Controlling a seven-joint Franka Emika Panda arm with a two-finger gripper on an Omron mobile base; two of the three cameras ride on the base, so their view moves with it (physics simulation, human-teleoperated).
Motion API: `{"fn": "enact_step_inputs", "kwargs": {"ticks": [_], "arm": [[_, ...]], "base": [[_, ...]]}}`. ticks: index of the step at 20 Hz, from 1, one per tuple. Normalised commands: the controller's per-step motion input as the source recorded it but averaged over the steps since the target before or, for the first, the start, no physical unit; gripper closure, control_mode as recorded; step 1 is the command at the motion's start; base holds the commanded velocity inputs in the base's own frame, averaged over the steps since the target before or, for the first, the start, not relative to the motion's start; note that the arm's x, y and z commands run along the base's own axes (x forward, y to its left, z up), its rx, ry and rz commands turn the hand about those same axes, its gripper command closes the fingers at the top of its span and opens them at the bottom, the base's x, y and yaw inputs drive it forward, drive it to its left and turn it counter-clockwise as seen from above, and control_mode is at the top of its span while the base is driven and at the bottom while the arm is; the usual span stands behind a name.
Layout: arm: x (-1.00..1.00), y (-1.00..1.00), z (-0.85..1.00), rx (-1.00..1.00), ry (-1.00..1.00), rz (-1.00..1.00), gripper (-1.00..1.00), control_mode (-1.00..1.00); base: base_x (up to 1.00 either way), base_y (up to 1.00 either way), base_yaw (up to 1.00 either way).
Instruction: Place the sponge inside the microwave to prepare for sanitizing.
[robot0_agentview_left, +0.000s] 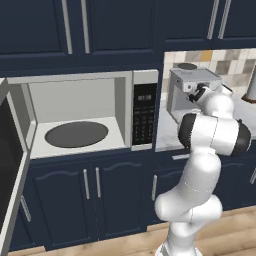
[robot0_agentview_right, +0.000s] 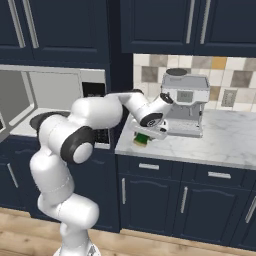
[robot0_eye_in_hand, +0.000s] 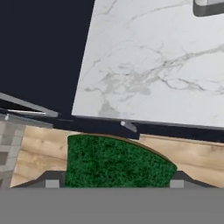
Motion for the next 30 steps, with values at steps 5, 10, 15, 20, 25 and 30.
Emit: {"fn": "enact_step_inputs", "kwargs": {"ticks": [5, 10, 15, 20, 25, 30], "arm": [[-0.68, 0.29, 0.23, 0.00, -0.06, 0.04, 1.00, -1.00], [-0.64, 0.44, 0.26, 0.00, -0.06, 0.00, 1.00, -1.00], [-0.54, 0.58, 0.20, 0.00, -0.10, 0.03, 1.00, -1.00], [-0.49, 0.67, 0.16, 0.00, -0.12, 0.03, 1.00, -1.00], [-0.31, 0.82, 0.12, 0.00, -0.13, 0.03, 1.00, -1.00], [-0.03, 0.93, 0.12, 0.00, -0.03, 0.00, 1.00, -1.00]], "base": [[0.00, 0.00, 0.00], [0.00, 0.00, 0.00], [0.00, 0.00, 0.00], [0.00, 0.00, 0.00], [0.00, 0.00, 0.00], [0.00, 0.00, 0.00]]}}
